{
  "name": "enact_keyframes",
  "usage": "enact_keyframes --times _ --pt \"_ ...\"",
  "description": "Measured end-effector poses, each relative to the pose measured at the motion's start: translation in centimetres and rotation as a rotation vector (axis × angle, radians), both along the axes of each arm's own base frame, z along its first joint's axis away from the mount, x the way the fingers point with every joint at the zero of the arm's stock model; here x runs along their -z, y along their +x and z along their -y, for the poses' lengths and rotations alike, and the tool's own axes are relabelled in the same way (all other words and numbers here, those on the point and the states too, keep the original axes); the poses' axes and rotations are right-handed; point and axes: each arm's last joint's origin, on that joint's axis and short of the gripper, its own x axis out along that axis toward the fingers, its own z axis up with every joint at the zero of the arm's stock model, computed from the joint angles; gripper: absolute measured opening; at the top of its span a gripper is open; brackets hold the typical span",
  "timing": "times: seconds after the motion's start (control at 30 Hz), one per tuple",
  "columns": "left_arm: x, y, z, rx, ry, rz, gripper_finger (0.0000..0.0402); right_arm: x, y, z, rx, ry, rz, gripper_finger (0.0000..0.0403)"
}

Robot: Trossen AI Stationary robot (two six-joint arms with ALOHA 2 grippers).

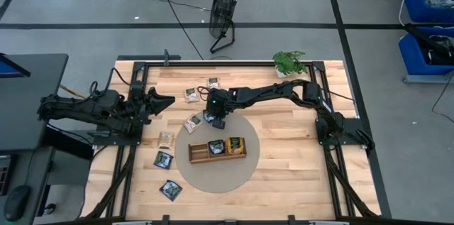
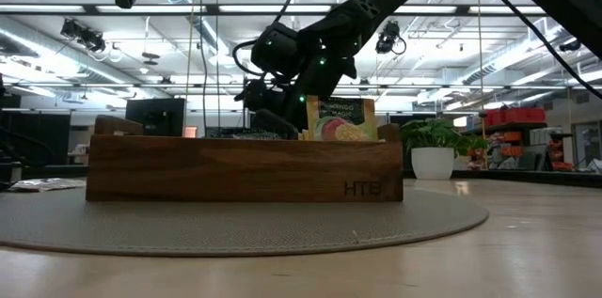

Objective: Pick & Place Tea
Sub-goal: Put the violet tea bag into the middle section of the wooden organizer

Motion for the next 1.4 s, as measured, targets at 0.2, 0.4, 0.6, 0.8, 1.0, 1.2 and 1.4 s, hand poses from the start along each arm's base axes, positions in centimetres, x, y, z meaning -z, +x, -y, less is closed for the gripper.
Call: enact_keyframes --times 0.2,0.4,0.6,0.8,1.0,1.2,1.4 --pt "0.0 0.0 0.0 0.0 0.0 0.0 0.0071 -1.8 -0.6 0.1 0.046 -0.068 -0.003 0.0004" --pt "0.0 0.0 0.0 -0.006 -0.024 0.005 0.0071 -6.9 -1.3 -0.7 0.044 -0.148 0.091 0.0002" --pt "0.1 0.1 -0.2 -0.055 -0.094 0.015 0.0071 -12.2 -2.5 -2.8 0.012 -0.323 0.18 0.0001" --pt "0.9 1.4 -0.3 -0.172 -0.246 -0.008 0.0071 -15.9 -3.8 -5.6 -0.002 -0.434 0.243 0.0" --pt "2.4 3.6 0.0 -0.169 -0.323 -0.089 0.0112 -17.6 -4.6 -8.0 -0.006 -0.479 0.282 0.0" --pt "4.0 5.7 0.0 -0.144 -0.392 -0.175 0.019 -17.5 -4.7 -9.8 -0.032 -0.472 0.287 0.0" --pt "5.0 7.7 0.1 -0.068 -0.415 -0.21 0.0218 -17.5 -4.8 -11.1 -0.057 -0.462 0.295 0.0"
